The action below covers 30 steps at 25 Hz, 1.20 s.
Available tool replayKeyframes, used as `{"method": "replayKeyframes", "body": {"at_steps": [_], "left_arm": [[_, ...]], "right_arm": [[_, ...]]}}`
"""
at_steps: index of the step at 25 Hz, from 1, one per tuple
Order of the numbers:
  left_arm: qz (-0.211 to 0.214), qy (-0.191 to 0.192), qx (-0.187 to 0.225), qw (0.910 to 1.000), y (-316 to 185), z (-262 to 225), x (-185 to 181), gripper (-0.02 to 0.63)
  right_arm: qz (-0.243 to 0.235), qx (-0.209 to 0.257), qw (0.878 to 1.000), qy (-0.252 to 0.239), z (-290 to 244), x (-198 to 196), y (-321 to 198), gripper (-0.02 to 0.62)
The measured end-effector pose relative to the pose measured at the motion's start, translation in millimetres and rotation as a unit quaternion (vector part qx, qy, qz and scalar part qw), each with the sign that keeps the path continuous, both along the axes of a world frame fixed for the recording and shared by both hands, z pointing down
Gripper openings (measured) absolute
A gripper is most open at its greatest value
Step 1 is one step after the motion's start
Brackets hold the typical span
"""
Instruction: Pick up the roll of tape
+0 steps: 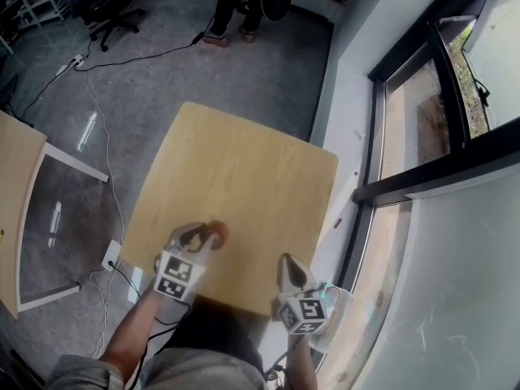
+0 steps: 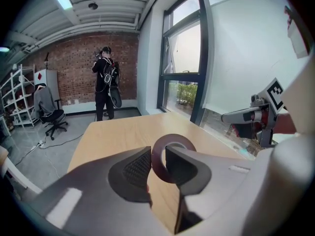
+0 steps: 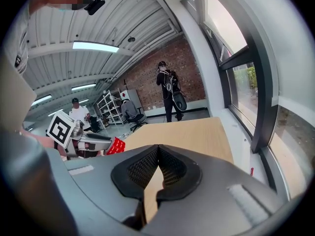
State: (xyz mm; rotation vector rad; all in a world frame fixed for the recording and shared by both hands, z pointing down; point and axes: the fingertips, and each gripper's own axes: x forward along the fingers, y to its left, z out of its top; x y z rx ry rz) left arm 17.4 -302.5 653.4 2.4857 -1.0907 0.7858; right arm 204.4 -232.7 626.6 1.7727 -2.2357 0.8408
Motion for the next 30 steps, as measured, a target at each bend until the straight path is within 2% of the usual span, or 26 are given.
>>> {"method": "replayKeyframes", "body": {"at_steps": [11,17,30], "left_arm": [[-0.022,0.044,0.053,0.9974,19,-78,-4,0.092],[-0.014,0.062,0.091,0.9938,40,-119,-1,0.092],[-0.040,0.084,0.133,0.9867,91,-161,-15,0.091]], "right_arm": [[-0.009,0.054,0.998,0.011,-56,-7,10,0.014],[-0.007,0.079,0.997,0.008,-82,-10,25,0.014],[-0.007,0.131,0.991,0.009,-134,-21,72,0.014]]}}
